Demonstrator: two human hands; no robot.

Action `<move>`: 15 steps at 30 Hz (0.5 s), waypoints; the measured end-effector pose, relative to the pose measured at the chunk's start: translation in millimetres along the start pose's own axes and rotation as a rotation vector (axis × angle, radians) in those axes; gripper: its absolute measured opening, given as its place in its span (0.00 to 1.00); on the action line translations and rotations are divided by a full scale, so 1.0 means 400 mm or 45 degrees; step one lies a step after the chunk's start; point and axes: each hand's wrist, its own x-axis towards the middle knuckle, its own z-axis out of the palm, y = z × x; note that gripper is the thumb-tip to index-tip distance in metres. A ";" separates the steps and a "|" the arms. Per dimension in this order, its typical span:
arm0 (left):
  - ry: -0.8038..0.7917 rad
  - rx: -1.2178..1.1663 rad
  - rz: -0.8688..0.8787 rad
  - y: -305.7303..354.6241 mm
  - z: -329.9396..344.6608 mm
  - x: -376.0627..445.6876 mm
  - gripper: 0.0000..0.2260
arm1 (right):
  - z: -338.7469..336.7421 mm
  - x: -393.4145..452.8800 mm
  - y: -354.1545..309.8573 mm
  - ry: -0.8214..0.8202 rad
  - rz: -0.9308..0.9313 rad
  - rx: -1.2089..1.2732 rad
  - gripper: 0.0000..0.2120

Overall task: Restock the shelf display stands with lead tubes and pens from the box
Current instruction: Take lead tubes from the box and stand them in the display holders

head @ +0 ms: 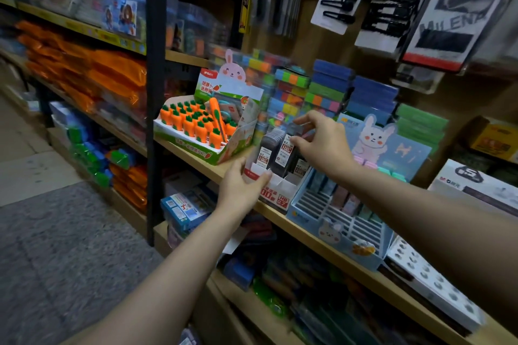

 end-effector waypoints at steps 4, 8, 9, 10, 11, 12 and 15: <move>-0.010 -0.072 0.008 -0.021 -0.001 0.007 0.20 | 0.024 -0.008 0.020 -0.051 -0.084 -0.156 0.13; -0.007 -0.092 0.027 -0.028 -0.003 0.007 0.18 | 0.039 -0.018 0.028 -0.075 -0.197 -0.329 0.15; -0.007 -0.100 0.031 -0.028 -0.003 0.006 0.18 | 0.043 -0.020 0.026 -0.078 -0.226 -0.375 0.15; -0.007 -0.105 0.032 -0.028 -0.002 0.005 0.17 | 0.047 -0.021 0.022 -0.082 -0.246 -0.430 0.15; -0.007 -0.104 0.035 -0.027 -0.002 0.004 0.17 | 0.049 -0.021 0.019 -0.087 -0.263 -0.500 0.16; -0.008 -0.097 0.037 -0.026 -0.003 0.003 0.16 | 0.050 -0.020 0.015 -0.094 -0.275 -0.573 0.15; -0.029 -0.074 0.053 -0.022 -0.006 -0.001 0.15 | 0.043 -0.022 0.004 -0.115 -0.250 -0.679 0.15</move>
